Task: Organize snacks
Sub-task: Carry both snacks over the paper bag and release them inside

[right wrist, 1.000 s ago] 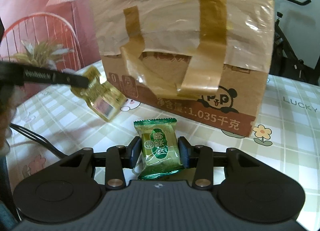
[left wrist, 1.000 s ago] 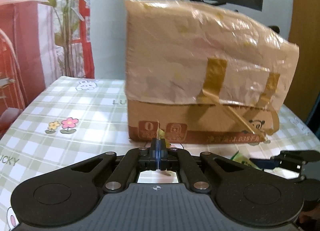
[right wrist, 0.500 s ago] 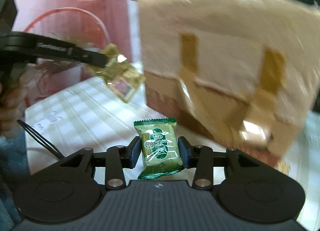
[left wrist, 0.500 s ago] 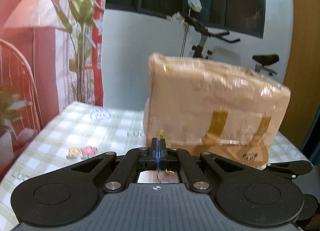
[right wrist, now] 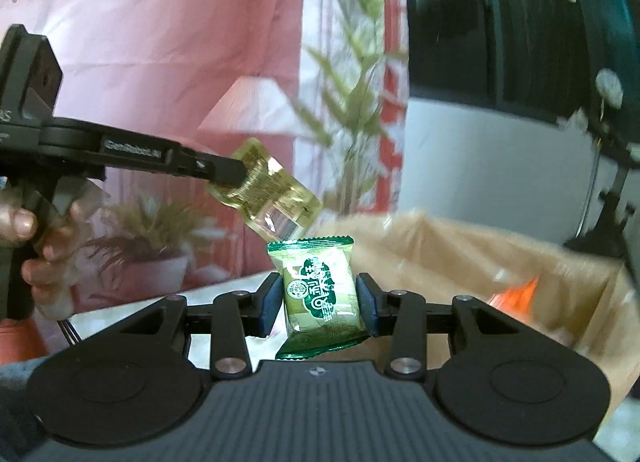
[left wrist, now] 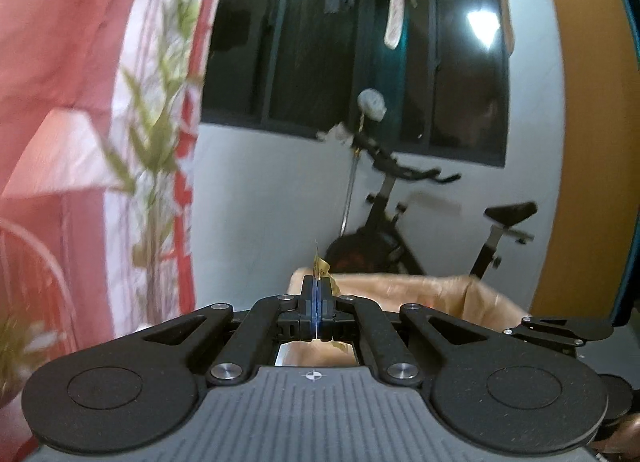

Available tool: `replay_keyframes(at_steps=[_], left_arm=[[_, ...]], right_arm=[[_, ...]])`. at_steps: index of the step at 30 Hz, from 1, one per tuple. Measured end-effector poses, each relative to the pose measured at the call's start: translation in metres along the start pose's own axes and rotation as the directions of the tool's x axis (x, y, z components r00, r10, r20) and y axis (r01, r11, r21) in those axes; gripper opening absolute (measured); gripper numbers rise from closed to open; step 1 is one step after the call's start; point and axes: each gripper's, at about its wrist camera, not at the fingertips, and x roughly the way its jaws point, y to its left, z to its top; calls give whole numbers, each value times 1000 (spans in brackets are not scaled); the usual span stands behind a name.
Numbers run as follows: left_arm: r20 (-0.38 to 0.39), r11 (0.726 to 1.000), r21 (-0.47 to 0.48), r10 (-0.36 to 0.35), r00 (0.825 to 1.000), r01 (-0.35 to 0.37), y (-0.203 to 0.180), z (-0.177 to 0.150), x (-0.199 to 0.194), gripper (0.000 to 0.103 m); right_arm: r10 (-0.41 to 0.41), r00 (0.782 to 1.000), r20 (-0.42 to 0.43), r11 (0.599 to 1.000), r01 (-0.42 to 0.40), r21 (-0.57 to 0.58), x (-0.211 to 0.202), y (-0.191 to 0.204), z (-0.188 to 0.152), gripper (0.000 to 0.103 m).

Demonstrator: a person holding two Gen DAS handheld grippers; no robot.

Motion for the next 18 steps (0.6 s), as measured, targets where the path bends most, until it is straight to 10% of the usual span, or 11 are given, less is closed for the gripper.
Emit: replay_keyframes(at_steps=[9, 18], left_arm=[[-69, 997, -2, -80, 994, 80, -33, 9, 86, 1], [-195, 996, 38, -68, 978, 77, -53, -22, 160, 2]], right_arm=[[-187, 980, -60, 978, 192, 81, 18, -79, 30, 43], [-343, 916, -209, 925, 368, 93, 39, -138, 21, 43]])
